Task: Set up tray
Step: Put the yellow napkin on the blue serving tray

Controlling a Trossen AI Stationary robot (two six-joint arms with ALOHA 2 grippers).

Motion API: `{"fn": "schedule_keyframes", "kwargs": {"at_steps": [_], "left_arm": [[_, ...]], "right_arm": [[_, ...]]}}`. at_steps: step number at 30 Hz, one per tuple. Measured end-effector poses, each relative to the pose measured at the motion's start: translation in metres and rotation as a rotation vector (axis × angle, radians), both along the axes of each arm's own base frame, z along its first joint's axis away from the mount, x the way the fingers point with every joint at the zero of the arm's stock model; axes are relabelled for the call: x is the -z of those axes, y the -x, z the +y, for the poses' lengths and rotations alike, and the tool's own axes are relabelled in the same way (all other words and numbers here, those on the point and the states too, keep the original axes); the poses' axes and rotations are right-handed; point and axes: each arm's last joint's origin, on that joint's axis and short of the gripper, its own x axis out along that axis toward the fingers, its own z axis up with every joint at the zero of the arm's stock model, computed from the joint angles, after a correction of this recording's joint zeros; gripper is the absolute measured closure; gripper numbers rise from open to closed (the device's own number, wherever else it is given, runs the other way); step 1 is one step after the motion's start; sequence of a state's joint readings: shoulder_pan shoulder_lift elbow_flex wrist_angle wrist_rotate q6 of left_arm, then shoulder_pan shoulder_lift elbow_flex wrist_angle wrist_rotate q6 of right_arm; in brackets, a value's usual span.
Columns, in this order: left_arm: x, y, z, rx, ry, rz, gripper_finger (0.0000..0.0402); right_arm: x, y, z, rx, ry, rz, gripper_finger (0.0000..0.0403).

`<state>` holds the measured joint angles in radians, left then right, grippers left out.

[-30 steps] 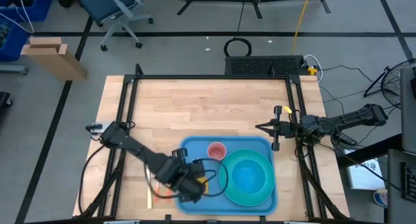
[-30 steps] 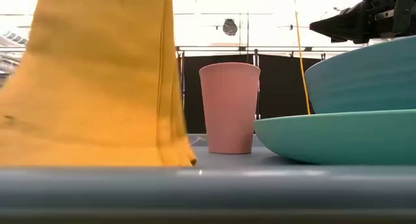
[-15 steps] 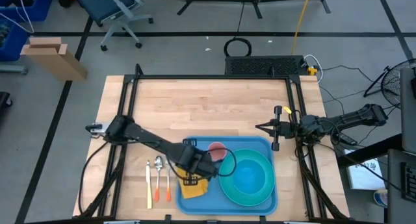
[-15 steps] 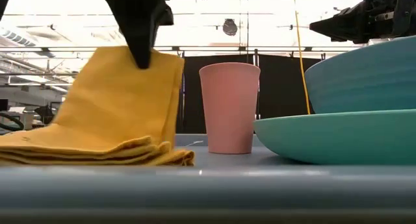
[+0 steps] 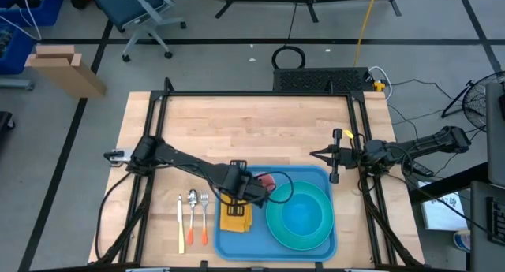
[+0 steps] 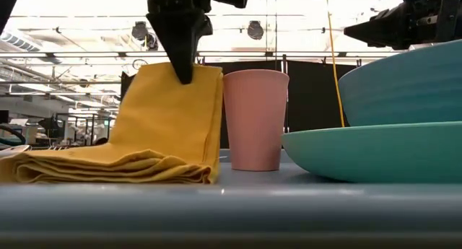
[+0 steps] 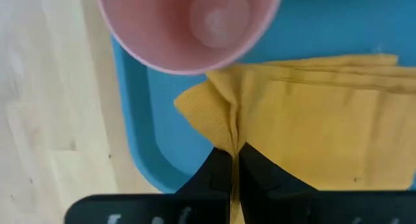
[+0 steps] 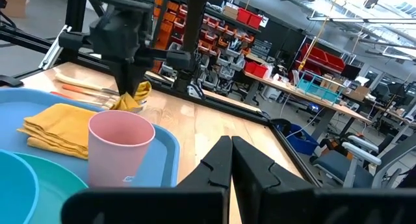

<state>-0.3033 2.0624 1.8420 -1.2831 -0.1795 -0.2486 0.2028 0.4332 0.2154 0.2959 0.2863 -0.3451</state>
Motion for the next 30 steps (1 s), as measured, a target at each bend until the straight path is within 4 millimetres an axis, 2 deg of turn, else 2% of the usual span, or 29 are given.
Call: {"fn": "schedule_keyframes", "kwargs": {"at_steps": [7,14,16,20,24,30], "left_arm": [[0.005,-0.001,0.010,-0.055,0.003,0.013,0.0395],[0.045,0.013,0.021,-0.122,0.003,0.155,0.0391],[0.052,0.016,0.024,-0.136,-0.012,0.170,0.0371],[0.054,0.017,0.026,-0.124,-0.073,0.161,0.0317],[0.048,0.013,0.026,-0.066,-0.105,0.131,0.0276],[0.037,0.011,0.028,-0.068,-0.143,0.126,0.0240]], "right_arm": [[0.001,0.000,0.000,0.000,-0.001,0.010,0.0403],[0.001,0.000,0.000,0.000,-0.002,0.009,0.0403],[0.001,0.000,0.000,0.001,-0.002,0.010,0.0403],[0.001,0.000,0.000,0.001,-0.001,0.009,0.0403],[0.001,0.000,0.000,0.007,-0.001,0.009,0.0403],[0.001,0.000,0.000,0.007,-0.007,0.008,0.0403]]}}
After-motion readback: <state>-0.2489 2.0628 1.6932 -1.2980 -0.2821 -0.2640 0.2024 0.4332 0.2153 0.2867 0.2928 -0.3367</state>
